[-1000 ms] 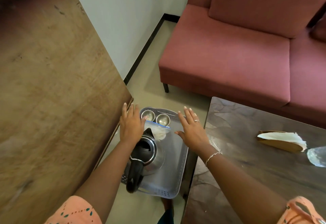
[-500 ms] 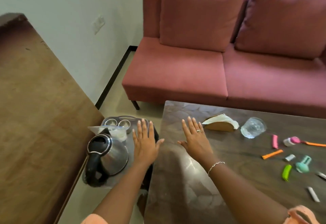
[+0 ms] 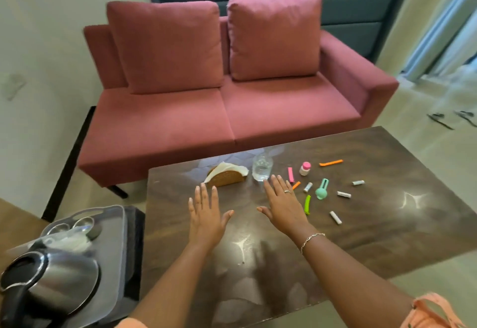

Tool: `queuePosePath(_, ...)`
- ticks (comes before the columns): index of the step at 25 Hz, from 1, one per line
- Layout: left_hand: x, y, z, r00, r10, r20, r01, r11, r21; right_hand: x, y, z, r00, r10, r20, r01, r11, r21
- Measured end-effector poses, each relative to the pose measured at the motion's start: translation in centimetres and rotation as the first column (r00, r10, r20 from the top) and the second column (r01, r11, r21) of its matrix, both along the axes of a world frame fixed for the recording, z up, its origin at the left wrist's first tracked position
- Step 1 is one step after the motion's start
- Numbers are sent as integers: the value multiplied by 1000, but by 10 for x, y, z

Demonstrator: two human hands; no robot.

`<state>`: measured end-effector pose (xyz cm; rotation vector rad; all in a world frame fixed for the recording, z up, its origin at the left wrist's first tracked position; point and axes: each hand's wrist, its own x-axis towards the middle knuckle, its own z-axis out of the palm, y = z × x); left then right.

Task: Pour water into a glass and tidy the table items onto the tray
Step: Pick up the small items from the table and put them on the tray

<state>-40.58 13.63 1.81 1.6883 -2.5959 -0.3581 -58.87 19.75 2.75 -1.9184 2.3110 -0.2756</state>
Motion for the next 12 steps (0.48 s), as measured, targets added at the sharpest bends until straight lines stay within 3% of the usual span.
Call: queuePosePath(12,-84,-22,-3,983,-180,26,179,983,39,-74,16,-11,984,-174,22,174,985,-5)
